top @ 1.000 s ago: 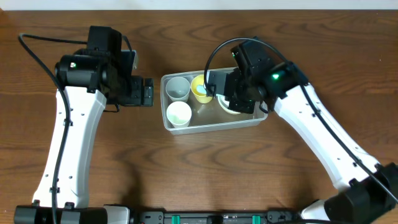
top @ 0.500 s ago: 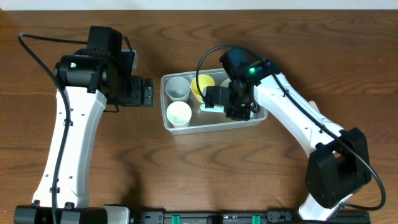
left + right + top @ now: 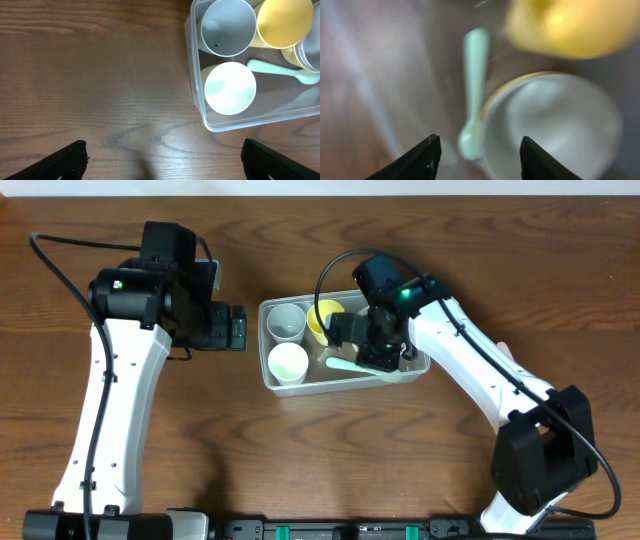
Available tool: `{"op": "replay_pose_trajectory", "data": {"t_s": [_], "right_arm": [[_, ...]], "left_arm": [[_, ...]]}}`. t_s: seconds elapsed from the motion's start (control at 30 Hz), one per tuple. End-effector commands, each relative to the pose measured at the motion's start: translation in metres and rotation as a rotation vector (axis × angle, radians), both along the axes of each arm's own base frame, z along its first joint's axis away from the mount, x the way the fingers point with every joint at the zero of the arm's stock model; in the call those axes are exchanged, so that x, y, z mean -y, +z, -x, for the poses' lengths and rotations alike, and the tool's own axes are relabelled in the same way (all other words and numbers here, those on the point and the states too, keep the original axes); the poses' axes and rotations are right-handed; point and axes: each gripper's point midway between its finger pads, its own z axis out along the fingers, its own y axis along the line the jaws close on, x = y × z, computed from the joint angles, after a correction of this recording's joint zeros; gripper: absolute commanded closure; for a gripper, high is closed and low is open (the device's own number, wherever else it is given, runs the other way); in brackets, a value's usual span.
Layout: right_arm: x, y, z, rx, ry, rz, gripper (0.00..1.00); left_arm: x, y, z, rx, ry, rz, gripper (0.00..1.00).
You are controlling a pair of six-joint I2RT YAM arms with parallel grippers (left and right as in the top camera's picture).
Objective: Pack container
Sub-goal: 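Carry the green spoon into the container's front and release it, then move the right gripper back to the pink fork and grasp it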
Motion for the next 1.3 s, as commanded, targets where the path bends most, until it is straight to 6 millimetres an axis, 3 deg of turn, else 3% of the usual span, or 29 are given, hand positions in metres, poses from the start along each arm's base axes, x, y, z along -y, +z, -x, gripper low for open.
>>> {"op": "replay_pose_trajectory", "data": {"t_s": [0.0,0.07,0.13,0.27,0.4,0.53,0.67,0.87,1.07,1.27], "right_arm": [[0.023,0.058,-0.034,0.186,-0.306,-0.070,0.47],[0.044,0.085,-0.051,0.280,-0.479,-0.109,0.45],[0.085,0.119,-0.064,0.366,-0.710,-0.175,0.42],[0.160,0.146,-0.064,0.385,-0.995,-0.249,0.36],[0.232,0.127,-0.048,0.286,-1.176,-0.204,0.36],[0.286,0.082,-0.024,0.160,-1.322,-0.113,0.36],[0.307,0.024,-0.001,0.039,-1.333,-0.027,0.34],[0.313,-0.042,0.009,-0.047,-1.321,0.025,0.31],[0.301,-0.088,0.022,-0.197,-1.302,0.030,0.32],[0.299,-0.111,0.030,-0.276,-1.300,0.061,0.32]], "left_arm": [[-0.002,-0.001,0.002,0.001,-0.009,-0.015,0.02],[-0.002,-0.001,0.002,0.001,-0.009,-0.015,0.02],[-0.002,-0.001,0.003,0.000,-0.009,-0.014,0.02],[-0.002,-0.001,0.003,0.000,-0.005,-0.013,0.02],[-0.002,-0.001,0.002,0.000,-0.002,-0.012,0.02],[-0.002,-0.001,0.002,0.000,-0.002,-0.012,0.02],[-0.002,-0.001,0.002,0.000,-0.002,-0.012,0.02],[-0.002,-0.001,0.002,0.000,-0.002,-0.012,0.02],[-0.002,-0.001,0.002,0.001,-0.002,-0.012,0.02],[-0.002,-0.001,0.002,0.001,-0.002,-0.013,0.02]]}}
